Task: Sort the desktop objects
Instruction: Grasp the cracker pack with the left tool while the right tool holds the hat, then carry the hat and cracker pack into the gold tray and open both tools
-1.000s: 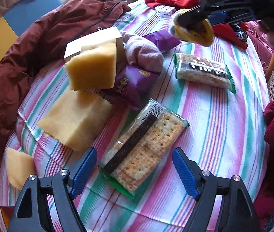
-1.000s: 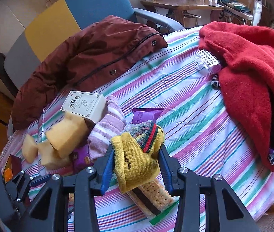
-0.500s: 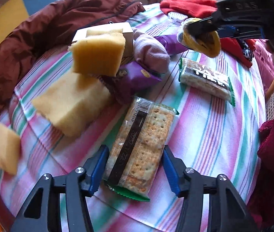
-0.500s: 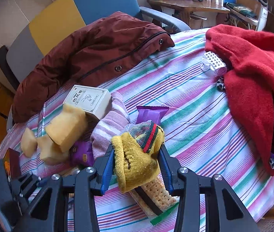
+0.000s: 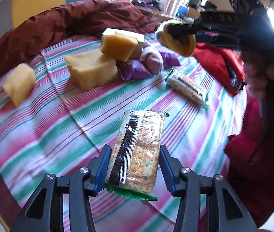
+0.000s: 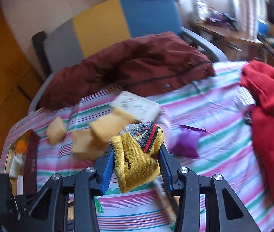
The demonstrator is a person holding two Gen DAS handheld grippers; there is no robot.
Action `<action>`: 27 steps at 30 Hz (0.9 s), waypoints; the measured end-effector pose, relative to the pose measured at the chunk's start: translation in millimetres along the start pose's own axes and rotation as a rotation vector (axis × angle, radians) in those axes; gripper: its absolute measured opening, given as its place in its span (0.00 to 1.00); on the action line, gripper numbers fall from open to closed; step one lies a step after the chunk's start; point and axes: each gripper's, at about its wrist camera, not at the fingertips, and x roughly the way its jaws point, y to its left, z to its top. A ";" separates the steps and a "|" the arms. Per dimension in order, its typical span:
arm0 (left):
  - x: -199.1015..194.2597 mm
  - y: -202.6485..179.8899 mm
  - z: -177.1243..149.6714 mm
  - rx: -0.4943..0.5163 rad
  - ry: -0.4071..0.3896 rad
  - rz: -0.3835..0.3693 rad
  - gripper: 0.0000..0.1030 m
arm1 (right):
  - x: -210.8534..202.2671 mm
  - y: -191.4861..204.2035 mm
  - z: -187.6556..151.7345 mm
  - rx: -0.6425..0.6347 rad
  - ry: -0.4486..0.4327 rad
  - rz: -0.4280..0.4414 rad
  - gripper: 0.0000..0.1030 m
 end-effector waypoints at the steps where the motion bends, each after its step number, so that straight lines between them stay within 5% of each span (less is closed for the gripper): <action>1: -4.1 -0.4 0.3 -0.003 -0.005 0.004 0.49 | -1.0 4.2 0.0 -0.018 -0.004 0.021 0.43; 15: -83.7 26.1 -24.0 -0.126 -0.181 0.052 0.48 | 12.3 42.8 -15.6 -0.190 0.054 0.049 0.43; 21: -133.2 70.6 -45.3 -0.238 -0.256 0.106 0.48 | 18.3 50.4 -16.8 -0.198 0.099 0.050 0.43; 27: -169.5 133.4 -74.2 -0.402 -0.326 0.169 0.48 | 3.2 108.2 -22.0 -0.259 0.101 0.166 0.43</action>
